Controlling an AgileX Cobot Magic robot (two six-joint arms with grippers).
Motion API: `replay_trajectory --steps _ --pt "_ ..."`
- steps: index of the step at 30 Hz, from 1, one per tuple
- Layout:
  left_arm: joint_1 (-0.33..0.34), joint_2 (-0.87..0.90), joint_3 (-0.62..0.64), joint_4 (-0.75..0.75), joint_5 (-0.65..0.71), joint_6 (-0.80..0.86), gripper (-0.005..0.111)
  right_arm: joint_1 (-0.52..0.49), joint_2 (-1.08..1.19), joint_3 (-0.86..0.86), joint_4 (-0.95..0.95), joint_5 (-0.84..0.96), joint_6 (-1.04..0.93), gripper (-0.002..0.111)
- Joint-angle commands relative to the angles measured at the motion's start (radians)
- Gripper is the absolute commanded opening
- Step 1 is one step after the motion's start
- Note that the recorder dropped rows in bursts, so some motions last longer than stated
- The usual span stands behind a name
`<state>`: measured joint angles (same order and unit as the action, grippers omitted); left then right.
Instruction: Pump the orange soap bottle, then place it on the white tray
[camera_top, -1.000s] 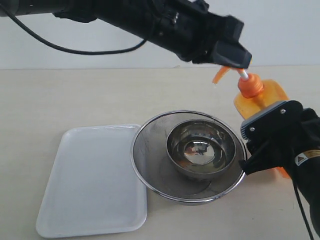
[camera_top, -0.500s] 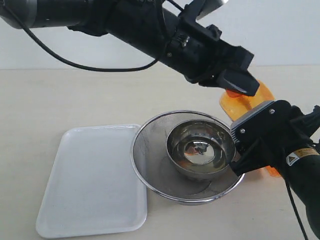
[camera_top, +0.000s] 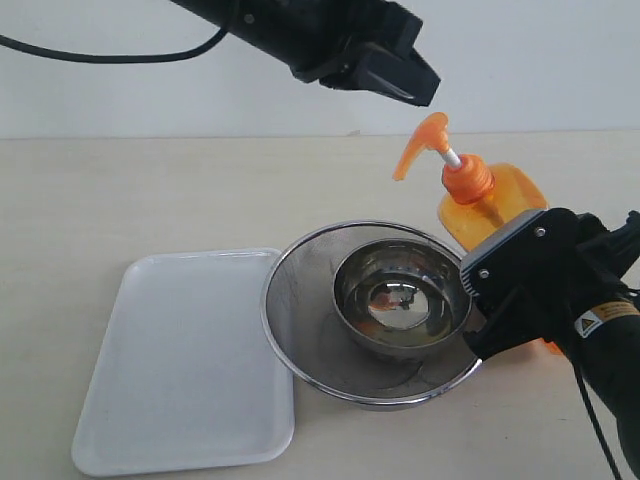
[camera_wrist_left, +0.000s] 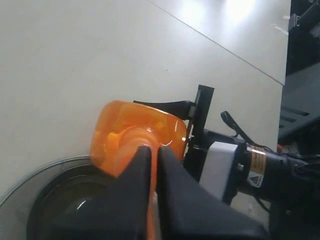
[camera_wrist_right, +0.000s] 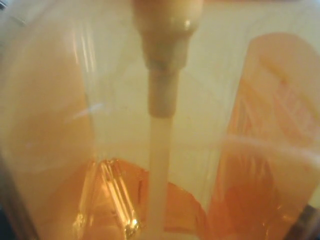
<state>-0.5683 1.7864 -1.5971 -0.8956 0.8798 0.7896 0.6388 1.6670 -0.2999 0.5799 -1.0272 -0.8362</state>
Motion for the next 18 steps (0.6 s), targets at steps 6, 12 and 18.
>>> replay_trajectory --steps 6,12,18 --pt "-0.001 0.042 0.002 0.014 -0.027 -0.005 0.005 0.001 -0.010 -0.001 -0.014 -0.067 -0.003 0.002" --pt "-0.003 0.089 0.002 -0.014 -0.022 0.007 0.005 0.001 -0.010 -0.001 -0.038 -0.065 0.001 0.002" --pt "-0.046 0.106 0.002 -0.012 -0.026 0.026 0.005 0.001 -0.010 -0.001 -0.070 -0.067 0.017 0.002"
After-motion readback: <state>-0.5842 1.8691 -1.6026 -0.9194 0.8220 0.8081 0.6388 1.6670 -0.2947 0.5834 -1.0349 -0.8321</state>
